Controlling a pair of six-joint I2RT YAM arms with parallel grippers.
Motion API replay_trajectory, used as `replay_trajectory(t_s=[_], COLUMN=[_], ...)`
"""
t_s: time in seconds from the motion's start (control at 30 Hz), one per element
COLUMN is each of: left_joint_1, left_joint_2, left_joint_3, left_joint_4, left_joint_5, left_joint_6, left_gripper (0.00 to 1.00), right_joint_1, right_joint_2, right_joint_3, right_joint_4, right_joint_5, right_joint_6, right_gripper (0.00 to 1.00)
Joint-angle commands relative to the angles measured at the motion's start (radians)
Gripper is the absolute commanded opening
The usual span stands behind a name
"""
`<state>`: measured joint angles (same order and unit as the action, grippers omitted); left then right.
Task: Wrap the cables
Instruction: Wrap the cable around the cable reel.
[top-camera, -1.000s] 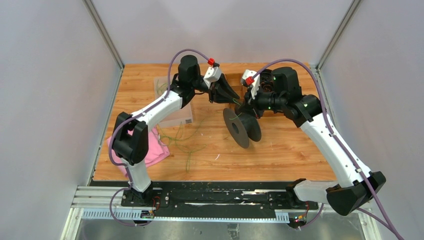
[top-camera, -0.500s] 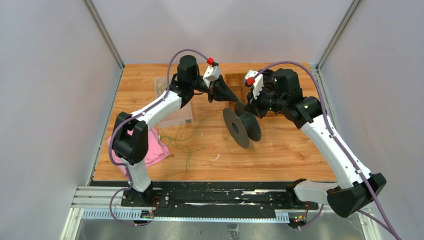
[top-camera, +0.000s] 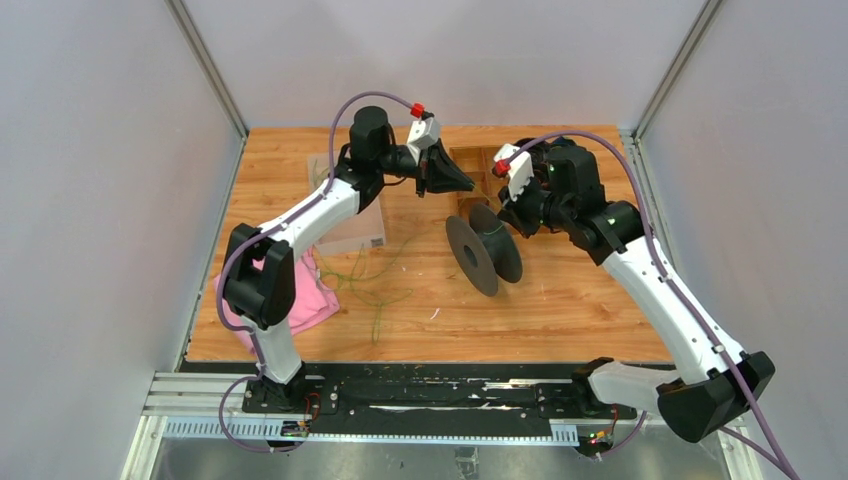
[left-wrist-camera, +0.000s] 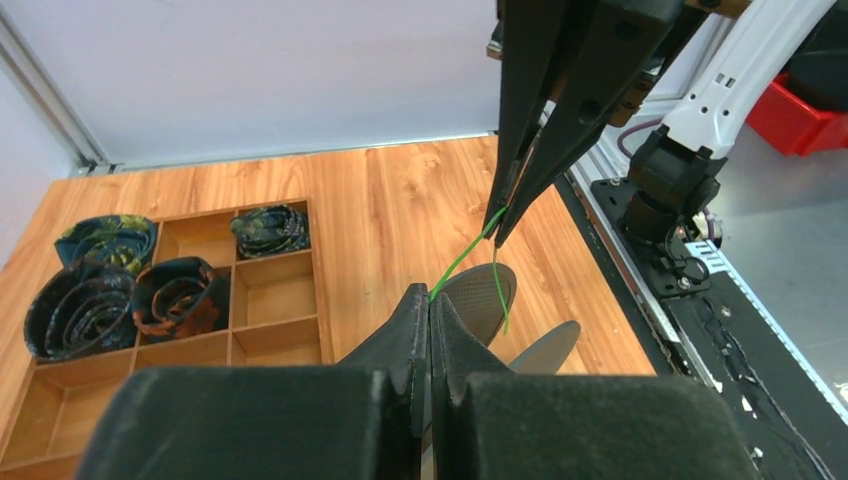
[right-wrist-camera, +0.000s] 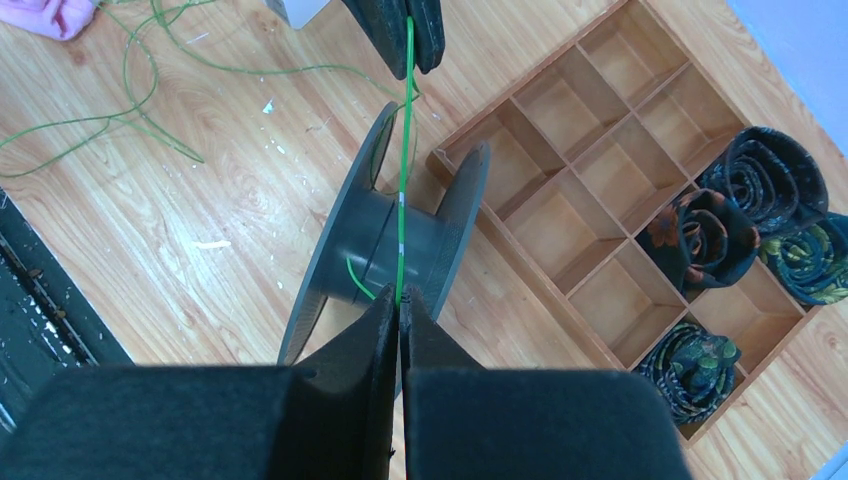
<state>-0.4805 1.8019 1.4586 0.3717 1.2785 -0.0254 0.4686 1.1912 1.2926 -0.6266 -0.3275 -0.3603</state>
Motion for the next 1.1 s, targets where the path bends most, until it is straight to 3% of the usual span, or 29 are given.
replay_trajectory(t_s=[0.0, 0.3, 0.5, 0.57, 0.67, 0.77, 0.93, 1.07], left_joint_1=[0.055, 0.154, 0.207, 0.210, 0.211, 0.211, 0.146, 0.053], left_joint_2=[-0.051, -0.136, -0.193, -0.219, -0.240, -0.250, -0.304, -0.328], left_joint_3=[0.030, -0.079, -0.148, -0.146, -0.087, -0.029, -0.031, -0.019], left_joint_4=[0.025, 0.026, 0.001, -0.128, -0.478, -0.715, -0.917, -0.953], left_joint_5=[-0.066, -0.120, -0.192, -0.248, -0.364, -0.454, -0.592, -0.694], left_joint_6=[-0.035, 0.047, 0.132, 0.261, 0.540, 0.699, 0.842, 0.793], left_gripper=[0.00, 0.00, 0.01, 0.00, 0.00, 0.00, 0.00, 0.00], right_joint_1=[-0.018, -0.015, 0.006, 0.020, 0.042, 0.044, 0.044, 0.044], right_joint_2=[-0.024, 0.056, 0.130, 0.143, 0.166, 0.173, 0.148, 0.110], right_joint_3=[-0.010, 0.057, 0.132, 0.142, 0.162, 0.161, 0.093, 0.007], right_joint_4=[-0.041, -0.026, -0.025, -0.016, -0.009, -0.009, -0.001, 0.016], right_joint_5=[0.016, -0.124, -0.137, -0.140, -0.143, -0.135, -0.051, -0.018], right_joint_6=[-0.017, -0.040, -0.004, 0.000, 0.001, 0.005, 0.001, 0.010], right_gripper=[0.01, 0.01, 0.01, 0.01, 0.01, 0.01, 0.01, 0.01])
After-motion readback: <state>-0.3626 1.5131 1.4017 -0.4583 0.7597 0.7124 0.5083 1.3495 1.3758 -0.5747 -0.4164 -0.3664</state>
